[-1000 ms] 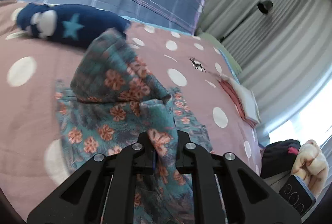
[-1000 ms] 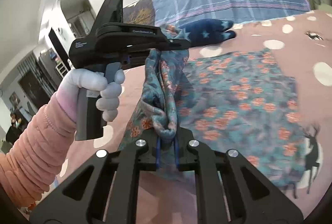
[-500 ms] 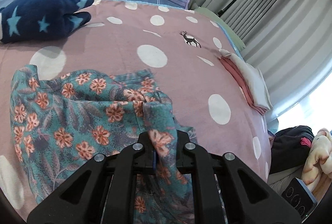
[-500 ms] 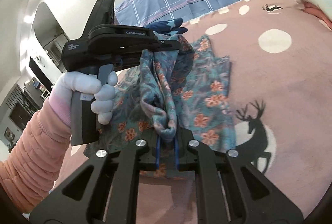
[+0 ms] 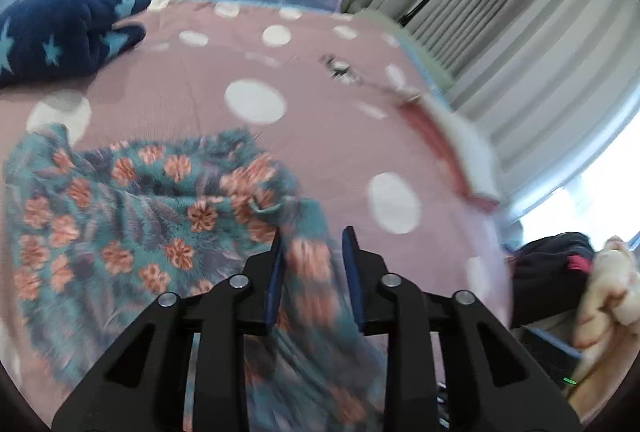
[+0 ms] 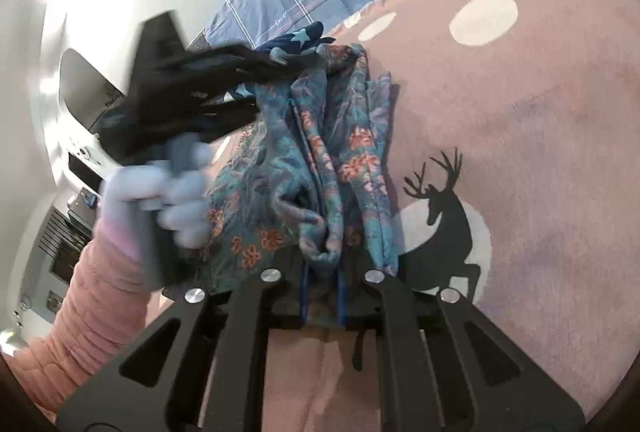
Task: Fold small clothes
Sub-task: 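Release the shirt with both grippers and withdraw them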
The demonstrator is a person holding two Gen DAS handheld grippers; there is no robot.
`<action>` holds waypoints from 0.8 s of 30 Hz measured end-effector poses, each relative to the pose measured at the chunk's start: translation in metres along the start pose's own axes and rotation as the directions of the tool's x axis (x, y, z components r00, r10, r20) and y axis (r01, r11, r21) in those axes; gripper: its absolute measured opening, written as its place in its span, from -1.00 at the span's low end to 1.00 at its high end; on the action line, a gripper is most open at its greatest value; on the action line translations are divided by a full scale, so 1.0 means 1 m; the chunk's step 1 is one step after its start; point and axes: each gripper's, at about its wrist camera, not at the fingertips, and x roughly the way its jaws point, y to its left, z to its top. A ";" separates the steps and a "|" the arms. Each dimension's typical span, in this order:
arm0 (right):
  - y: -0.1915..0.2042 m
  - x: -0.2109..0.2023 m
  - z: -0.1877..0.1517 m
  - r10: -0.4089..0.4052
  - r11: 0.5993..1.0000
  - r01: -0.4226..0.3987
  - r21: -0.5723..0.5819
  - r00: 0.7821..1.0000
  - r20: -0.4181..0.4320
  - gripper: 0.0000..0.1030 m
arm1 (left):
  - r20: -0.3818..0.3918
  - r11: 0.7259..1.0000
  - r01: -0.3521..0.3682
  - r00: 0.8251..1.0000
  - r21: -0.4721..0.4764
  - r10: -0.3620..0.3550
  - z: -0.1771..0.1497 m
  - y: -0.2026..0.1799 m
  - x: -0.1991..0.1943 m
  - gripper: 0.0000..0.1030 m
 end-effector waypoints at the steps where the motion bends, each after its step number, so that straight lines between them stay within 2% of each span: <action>1: -0.001 0.001 0.001 0.004 1.000 -0.004 0.009 1.000 -0.003 -0.79 | 0.023 0.999 0.000 1.000 0.033 0.000 -0.002 -0.008 -0.015 -0.33; 2: -0.002 0.002 0.001 0.007 1.000 -0.007 0.014 1.000 -0.005 -0.79 | 0.045 0.997 -0.009 0.999 0.071 0.006 -0.005 -0.017 -0.029 -0.19; 6: -0.002 0.001 0.001 0.014 1.000 -0.014 0.023 1.000 -0.006 -0.79 | 0.111 0.963 -0.117 0.990 0.244 0.092 -0.048 -0.048 -0.088 -0.07; 7: -0.002 -0.001 0.000 0.014 1.000 -0.014 0.024 1.000 -0.006 -0.78 | 0.117 0.945 -0.165 0.984 0.283 0.137 -0.067 -0.051 -0.099 0.01; 9: -0.003 0.001 0.002 0.011 1.000 -0.011 0.027 1.000 -0.005 -0.77 | 0.110 0.907 -0.248 0.968 0.341 0.223 -0.102 -0.053 -0.108 0.04; 11: -0.003 0.002 0.003 0.008 1.000 -0.008 0.028 1.000 -0.005 -0.77 | 0.083 0.859 -0.331 0.942 0.391 0.325 -0.142 -0.049 -0.111 0.06; 15: -0.002 0.001 0.004 0.005 0.999 -0.005 0.037 1.000 -0.004 -0.77 | 0.008 0.837 -0.410 0.899 0.362 0.437 -0.182 -0.025 -0.102 0.08; 17: -0.001 0.002 0.005 -0.003 0.999 0.003 0.037 1.000 -0.002 -0.77 | 0.011 0.830 -0.447 0.882 0.334 0.471 -0.190 -0.014 -0.099 0.08; 18: 0.000 0.001 0.004 -0.009 0.999 0.009 0.034 1.000 0.000 -0.77 | 0.024 0.833 -0.463 0.878 0.304 0.479 -0.189 -0.009 -0.099 0.08; 21: 0.002 0.000 0.002 -0.022 0.999 0.022 0.033 1.000 0.005 -0.77 | 0.073 0.857 -0.469 0.882 0.213 0.465 -0.179 -0.003 -0.102 0.08; 22: 0.003 0.000 0.002 -0.022 0.999 0.022 0.036 1.000 0.007 -0.77 | 0.086 0.857 -0.472 0.881 0.206 0.465 -0.177 -0.003 -0.102 0.08; 24: 0.005 -0.003 0.002 -0.011 0.999 0.011 0.038 1.000 0.014 -0.77 | 0.107 0.838 -0.504 0.863 0.207 0.493 -0.170 -0.005 -0.096 0.08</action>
